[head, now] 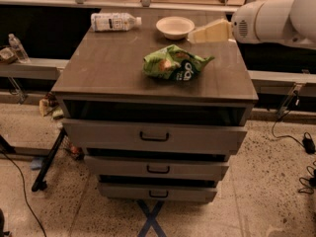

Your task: Pick green rice chip bag from paper bowl and place on counter

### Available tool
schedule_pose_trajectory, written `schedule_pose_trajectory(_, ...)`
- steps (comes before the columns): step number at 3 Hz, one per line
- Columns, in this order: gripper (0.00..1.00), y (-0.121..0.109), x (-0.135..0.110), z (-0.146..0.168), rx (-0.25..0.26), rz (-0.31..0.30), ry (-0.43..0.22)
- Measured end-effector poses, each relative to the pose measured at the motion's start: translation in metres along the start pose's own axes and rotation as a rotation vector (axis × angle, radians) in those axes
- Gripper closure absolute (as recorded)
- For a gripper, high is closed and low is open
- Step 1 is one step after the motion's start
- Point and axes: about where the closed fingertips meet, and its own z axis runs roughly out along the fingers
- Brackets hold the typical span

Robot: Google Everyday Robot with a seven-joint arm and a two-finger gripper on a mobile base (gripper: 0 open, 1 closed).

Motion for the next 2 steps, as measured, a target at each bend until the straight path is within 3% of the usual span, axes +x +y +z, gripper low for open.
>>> schedule_pose_trajectory(1,0.0,-0.0569,0.0172,-0.0444,0.187,0.051,0.042)
schedule_pose_trajectory(2,0.0,-0.0504,0.014,-0.0401,0.17,0.049,0.037)
